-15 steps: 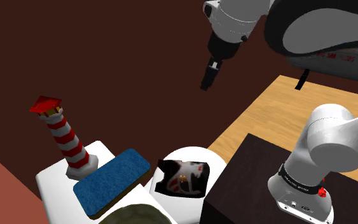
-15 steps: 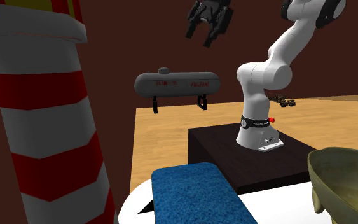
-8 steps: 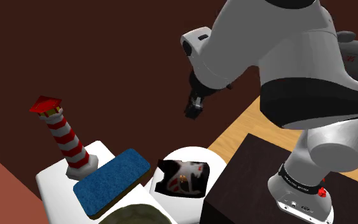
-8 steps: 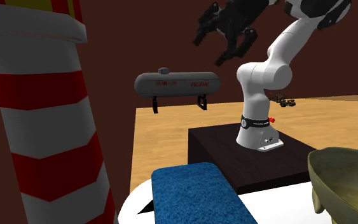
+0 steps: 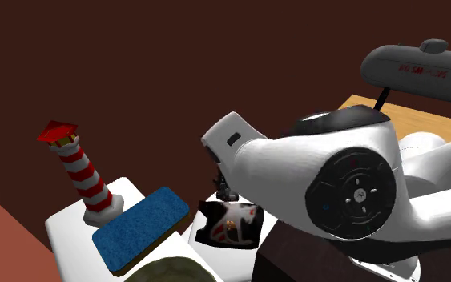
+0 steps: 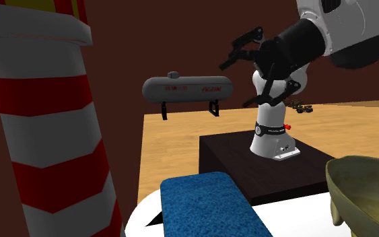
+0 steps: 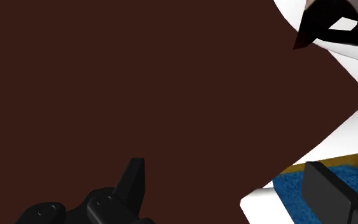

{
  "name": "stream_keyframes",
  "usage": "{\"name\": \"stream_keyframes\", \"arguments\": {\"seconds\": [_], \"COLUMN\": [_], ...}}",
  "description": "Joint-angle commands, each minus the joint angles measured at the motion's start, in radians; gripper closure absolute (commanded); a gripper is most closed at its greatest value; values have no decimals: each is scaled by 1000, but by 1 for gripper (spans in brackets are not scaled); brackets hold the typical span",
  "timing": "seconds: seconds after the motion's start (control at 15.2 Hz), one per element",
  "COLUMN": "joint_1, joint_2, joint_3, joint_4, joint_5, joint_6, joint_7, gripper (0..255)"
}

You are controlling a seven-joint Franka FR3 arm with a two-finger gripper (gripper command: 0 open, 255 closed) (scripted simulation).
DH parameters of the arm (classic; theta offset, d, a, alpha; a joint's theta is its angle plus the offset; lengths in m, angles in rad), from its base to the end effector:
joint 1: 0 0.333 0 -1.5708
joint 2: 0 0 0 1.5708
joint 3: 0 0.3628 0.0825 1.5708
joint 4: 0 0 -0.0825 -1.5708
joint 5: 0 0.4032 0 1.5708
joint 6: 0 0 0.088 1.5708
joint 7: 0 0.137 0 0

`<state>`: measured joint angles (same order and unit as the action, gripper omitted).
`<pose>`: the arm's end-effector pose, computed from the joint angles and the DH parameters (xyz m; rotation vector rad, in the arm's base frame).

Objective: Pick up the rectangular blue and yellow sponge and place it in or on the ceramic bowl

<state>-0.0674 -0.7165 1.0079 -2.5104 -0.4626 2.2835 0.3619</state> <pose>0.2590 0.3495 0.4521 2.1122 0.8882 0.7847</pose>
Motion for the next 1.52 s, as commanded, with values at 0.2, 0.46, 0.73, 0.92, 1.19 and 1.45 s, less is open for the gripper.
{"name": "stream_keyframes", "arguments": {"seconds": [0.2, 0.46, 0.73, 0.92, 1.19, 1.45], "joint_1": [-192, -355, -474, -518, -574, -615], "joint_2": [-8, -100, -253, -329, -354, -356], "joint_3": [310, 551, 743, 801, 802, 806], "joint_4": [13, 36, 74, 95, 106, 117], "joint_5": [-157, -243, -305, -327, -357, -395], "joint_6": [91, 162, 231, 267, 316, 336], "joint_7": [149, 247, 335, 370, 391, 418], "gripper": [0, 0, 0, 0, 0, 0]}}
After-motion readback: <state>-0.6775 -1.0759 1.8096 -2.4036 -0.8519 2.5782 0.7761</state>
